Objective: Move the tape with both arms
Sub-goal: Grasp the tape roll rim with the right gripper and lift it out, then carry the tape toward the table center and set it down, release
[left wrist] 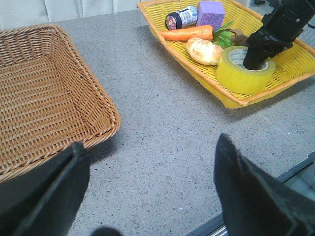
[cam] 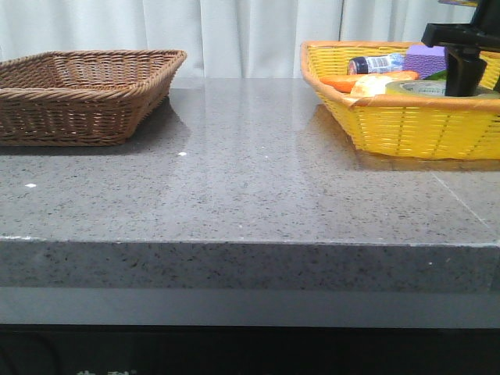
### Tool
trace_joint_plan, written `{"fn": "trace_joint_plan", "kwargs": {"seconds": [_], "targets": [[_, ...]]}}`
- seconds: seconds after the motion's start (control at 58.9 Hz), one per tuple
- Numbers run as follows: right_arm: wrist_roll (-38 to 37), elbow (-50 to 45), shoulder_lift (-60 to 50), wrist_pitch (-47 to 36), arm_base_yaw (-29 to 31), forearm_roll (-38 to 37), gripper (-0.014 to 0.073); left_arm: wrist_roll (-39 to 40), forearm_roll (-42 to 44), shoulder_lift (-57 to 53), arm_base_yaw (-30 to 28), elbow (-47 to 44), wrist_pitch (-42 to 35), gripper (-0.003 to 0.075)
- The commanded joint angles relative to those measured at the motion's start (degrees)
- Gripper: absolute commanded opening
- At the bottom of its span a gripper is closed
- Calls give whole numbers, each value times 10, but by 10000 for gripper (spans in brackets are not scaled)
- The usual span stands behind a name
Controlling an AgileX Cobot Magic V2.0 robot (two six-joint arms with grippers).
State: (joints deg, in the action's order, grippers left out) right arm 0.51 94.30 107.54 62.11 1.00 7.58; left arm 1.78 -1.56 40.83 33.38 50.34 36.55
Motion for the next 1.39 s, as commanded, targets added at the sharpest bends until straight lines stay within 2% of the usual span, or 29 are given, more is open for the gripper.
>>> {"fn": "trace_joint_plan", "kwargs": {"seconds": [0.0,0.085,0.136,0.323,0.475,0.662,0.798,1.002,1.121,1.375], "targets": [[6,27,-31,0,4,8,251,0,-6,2,4,17,-47,524],[6,45,-31,19,4,8,183,0,-6,2,4,17,-47,524],[6,60,-33,36,4,8,171,0,-6,2,4,17,-47,524],[12,125,-59,112,-2,12,171,0,-6,2,4,17,-47,524],[46,165,-102,126,-32,25,171,0,-6,2,4,17,-47,524],[162,194,-148,106,-109,82,171,0,-6,2,4,17,-47,524],[306,195,-151,86,-172,136,171,0,-6,2,4,17,-47,524],[491,195,-121,75,-245,144,171,0,-6,2,4,17,-47,524],[532,195,-93,52,-273,145,171,0,-6,2,4,17,-47,524],[538,195,-29,-21,-286,140,171,0,-6,2,4,17,-47,524]]}}
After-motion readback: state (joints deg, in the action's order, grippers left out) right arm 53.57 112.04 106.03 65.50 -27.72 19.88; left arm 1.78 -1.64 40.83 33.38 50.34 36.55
